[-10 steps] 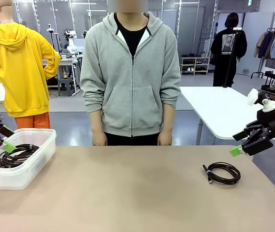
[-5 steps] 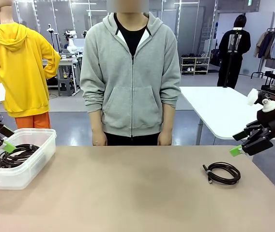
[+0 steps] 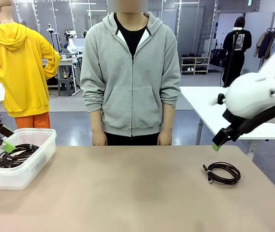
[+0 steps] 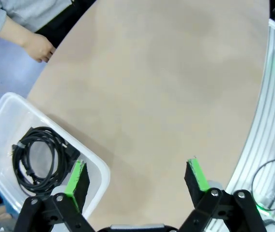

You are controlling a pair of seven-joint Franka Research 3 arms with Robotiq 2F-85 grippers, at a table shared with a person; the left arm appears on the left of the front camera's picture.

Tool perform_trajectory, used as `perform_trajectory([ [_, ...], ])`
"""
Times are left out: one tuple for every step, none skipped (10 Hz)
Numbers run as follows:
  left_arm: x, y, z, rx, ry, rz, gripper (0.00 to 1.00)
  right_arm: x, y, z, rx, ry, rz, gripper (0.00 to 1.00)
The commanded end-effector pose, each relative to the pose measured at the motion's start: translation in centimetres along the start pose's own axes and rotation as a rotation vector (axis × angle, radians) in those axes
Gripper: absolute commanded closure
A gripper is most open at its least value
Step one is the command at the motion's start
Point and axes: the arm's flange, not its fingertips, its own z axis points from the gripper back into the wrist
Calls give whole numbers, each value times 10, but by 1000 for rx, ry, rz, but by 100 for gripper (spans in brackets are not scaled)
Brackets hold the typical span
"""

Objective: Organize and store the cables.
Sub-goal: Place the USB Extension Cable into the Organizing box.

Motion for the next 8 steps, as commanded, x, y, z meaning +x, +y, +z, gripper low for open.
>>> perform_trajectory([
  [3,-2,1,7,11,20,0,37,1,10,76,193,-151,0],
  [3,-2,1,7,11,20,0,46,-6,-11,63,235,-204,0],
  [3,-2,1,7,11,20,0,49,-12,-31,105,264,-227,0],
  [3,-2,1,7,11,20,0,50,-16,-48,152,255,-259,0],
  [3,-2,1,7,11,20,0,52,-18,-71,183,268,-284,0],
  [3,-2,1,7,11,20,0,52,-22,-92,148,266,-318,0],
  [3,-2,1,7,11,20,0,50,-24,-106,157,261,-325,0],
  [3,-2,1,7,11,20,0,48,-26,-119,141,266,-339,0],
])
